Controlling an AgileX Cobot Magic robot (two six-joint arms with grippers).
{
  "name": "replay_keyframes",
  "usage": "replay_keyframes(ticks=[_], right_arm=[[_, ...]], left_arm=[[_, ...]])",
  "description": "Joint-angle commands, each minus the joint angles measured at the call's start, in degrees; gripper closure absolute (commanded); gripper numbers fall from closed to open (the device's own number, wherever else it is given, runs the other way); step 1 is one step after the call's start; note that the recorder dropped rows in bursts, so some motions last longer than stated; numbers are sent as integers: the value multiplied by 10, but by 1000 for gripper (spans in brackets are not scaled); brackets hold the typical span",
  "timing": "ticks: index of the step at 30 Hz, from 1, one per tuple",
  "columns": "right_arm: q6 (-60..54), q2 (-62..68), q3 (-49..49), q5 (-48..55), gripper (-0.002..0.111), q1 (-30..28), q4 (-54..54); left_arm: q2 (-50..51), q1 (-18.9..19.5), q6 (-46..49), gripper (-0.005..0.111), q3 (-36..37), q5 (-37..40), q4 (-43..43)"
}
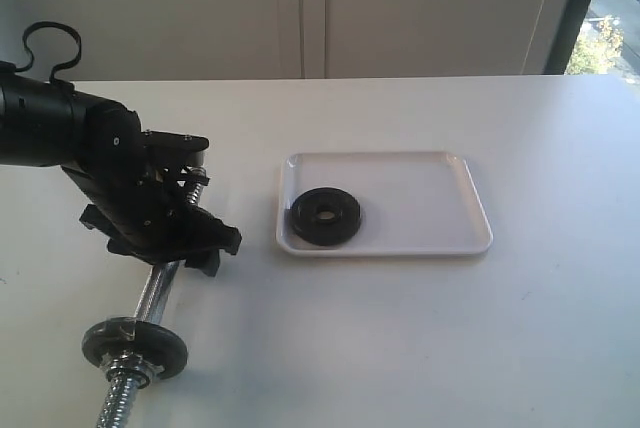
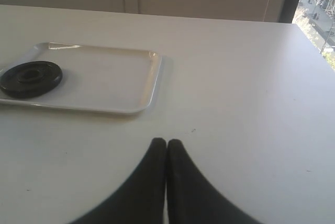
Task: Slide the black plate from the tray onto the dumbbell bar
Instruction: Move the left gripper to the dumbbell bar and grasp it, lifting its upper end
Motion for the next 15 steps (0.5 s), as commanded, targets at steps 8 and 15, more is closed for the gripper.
replay_keyframes(ticks=[8, 15], right_arm=[[0, -3, 1, -4, 108, 3, -1], [0, -3, 1, -4, 108, 3, -1]], left_arm=[[7, -1, -7, 62, -3, 23, 2], [5, -1, 0, 107, -3, 29, 5]])
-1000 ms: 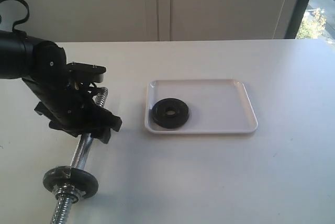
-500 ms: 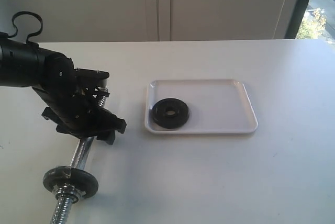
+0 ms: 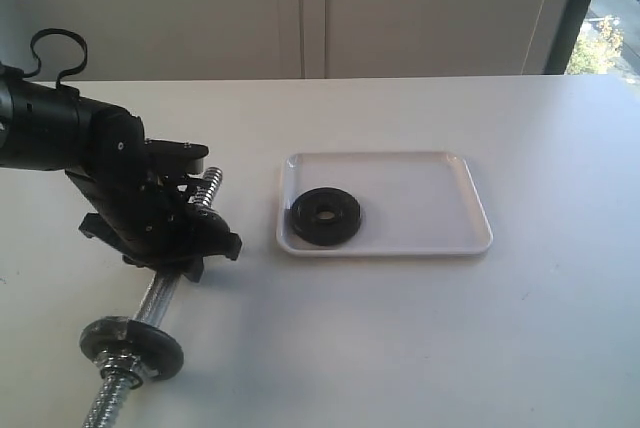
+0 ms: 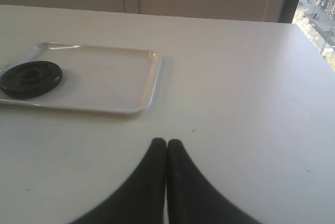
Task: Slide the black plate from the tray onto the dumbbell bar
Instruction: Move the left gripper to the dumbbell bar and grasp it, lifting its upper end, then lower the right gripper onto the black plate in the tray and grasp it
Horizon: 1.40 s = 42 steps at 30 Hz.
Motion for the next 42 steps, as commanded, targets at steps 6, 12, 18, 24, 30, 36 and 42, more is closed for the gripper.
replay_keyframes(ticks=[6, 12, 18, 24, 30, 36, 42], right_arm=[[0, -3, 1, -4, 108, 3, -1], [0, -3, 1, -13, 108, 3, -1], [48, -3, 1, -297, 108, 3, 66], [188, -3, 1, -466, 108, 3, 86], [187, -3, -1, -416, 108, 3, 71], [187, 98, -75, -215, 108, 3, 71], [65, 388, -259, -21, 108, 42, 107]], left_arm=[[-65, -1, 24, 107, -3, 44, 16], [-130, -1, 64, 107, -3, 54, 21], [-136, -1, 90, 107, -3, 69, 21], [-136, -1, 137, 107, -3, 79, 20], [-135, -1, 157, 107, 13, 79, 20], [-135, -1, 164, 107, 18, 75, 20], [-135, -1, 164, 107, 18, 63, 12]])
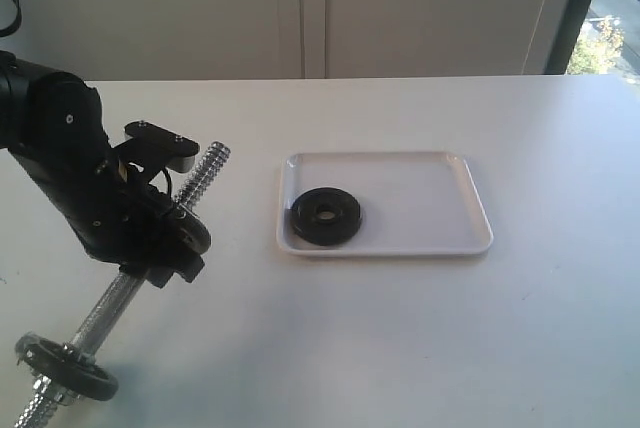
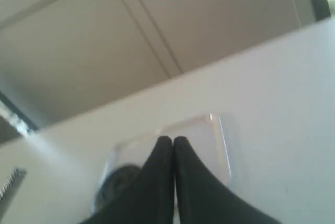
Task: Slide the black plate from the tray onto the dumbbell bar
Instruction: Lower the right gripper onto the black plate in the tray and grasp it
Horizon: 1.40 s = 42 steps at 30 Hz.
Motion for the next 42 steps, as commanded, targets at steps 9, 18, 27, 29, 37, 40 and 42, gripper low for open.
replay_keyframes(ticks=[9, 18, 27, 29, 37, 40, 42], right_arm=[[-477, 585, -455, 308, 108, 158, 177], [-397, 835, -670, 344, 97, 215, -13], [-408, 930, -721, 326, 4, 215, 14], [-408, 942, -729, 339, 4, 215, 11], [-365, 995, -779, 377, 4, 215, 2], [-362, 1016, -800, 387, 4, 216, -4], [-362, 1030, -811, 391, 4, 218, -13]], left_arm=[[-29, 0, 7, 107, -10, -49, -9], [-29, 0, 7, 107, -10, -55, -9], [-29, 0, 7, 107, -10, -64, -9], [-29, 0, 7, 107, -10, -67, -9], [-29, 0, 6, 107, -10, -68, -10], [-29, 0, 6, 107, -10, -68, -11], [-29, 0, 6, 107, -10, -66, -11]])
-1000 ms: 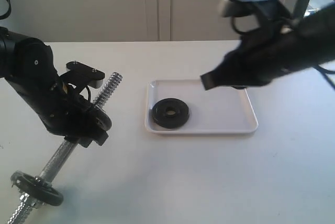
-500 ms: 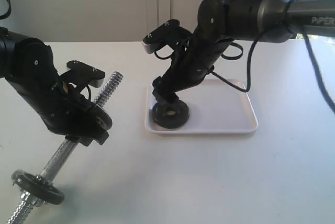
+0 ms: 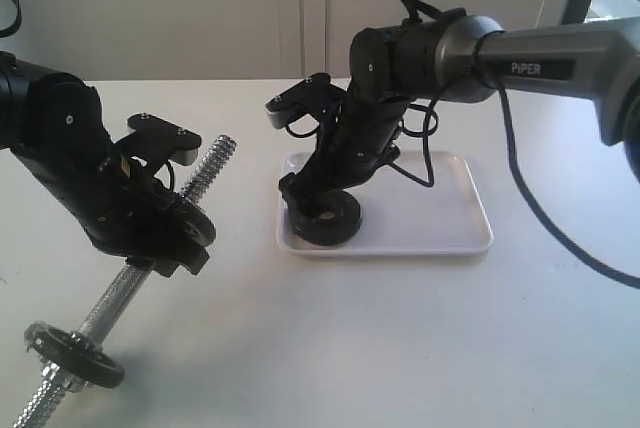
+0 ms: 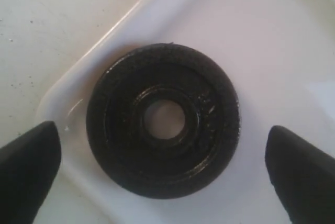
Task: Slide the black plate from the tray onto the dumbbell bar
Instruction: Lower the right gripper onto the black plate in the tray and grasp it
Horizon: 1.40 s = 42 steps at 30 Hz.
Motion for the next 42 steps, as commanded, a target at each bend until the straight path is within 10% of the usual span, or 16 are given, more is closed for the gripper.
replay_keyframes(ticks=[1, 22, 37, 42], right_arm=[[7, 26, -25, 14, 4, 5, -21], [36, 104, -45, 120, 7, 8, -72], [118, 105, -51, 111, 105, 6, -81], [125, 22, -52, 59, 108, 4, -79]], left_arm=[[-29, 0, 0, 107, -11, -32, -8], [-29, 0, 0, 107, -11, -31, -11], [-29, 0, 0, 107, -11, -28, -15], [-29, 0, 0, 107, -11, -25, -15]])
